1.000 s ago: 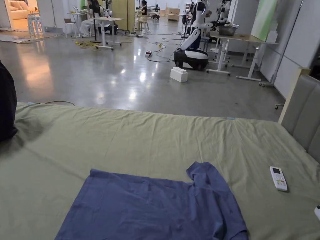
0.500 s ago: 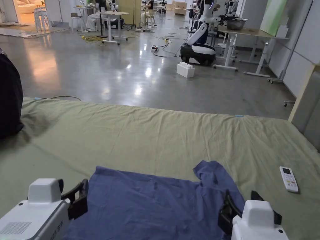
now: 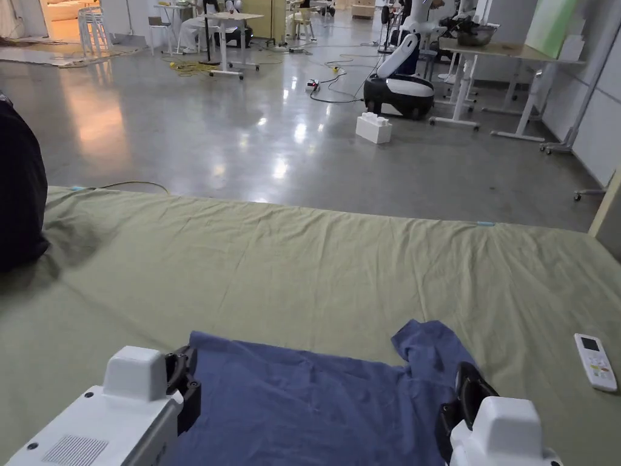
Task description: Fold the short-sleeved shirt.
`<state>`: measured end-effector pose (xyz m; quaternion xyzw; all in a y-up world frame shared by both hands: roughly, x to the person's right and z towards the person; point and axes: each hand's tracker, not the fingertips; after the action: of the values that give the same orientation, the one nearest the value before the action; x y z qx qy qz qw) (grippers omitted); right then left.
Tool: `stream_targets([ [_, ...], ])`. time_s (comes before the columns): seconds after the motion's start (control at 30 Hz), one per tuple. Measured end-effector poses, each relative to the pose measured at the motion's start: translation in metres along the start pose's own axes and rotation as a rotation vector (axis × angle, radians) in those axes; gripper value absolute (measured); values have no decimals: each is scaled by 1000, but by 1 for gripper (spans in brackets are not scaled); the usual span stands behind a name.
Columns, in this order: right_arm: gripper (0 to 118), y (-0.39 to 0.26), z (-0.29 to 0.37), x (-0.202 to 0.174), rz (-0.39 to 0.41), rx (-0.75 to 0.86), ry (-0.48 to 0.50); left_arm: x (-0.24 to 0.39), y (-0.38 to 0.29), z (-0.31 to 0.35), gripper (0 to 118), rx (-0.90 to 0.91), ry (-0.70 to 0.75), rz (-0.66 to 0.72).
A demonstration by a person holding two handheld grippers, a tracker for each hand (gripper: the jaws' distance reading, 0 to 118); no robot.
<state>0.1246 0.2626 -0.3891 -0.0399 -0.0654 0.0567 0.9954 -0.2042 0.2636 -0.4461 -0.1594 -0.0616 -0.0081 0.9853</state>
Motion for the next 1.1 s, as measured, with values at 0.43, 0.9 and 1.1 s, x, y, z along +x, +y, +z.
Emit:
stream_targets([
  [0.43, 0, -51, -65, 12, 9, -187, 11, -81, -16, -253, 5, -487, 14, 103],
  [0.9, 0, -98, -78, 38, 33, -334, -38, -87, -61, -362, 72, -643, 59, 22],
  [1.1, 0, -106, -96, 56, -37, -414, -68, -65, -61, -352, 33, -616, 41, -85],
])
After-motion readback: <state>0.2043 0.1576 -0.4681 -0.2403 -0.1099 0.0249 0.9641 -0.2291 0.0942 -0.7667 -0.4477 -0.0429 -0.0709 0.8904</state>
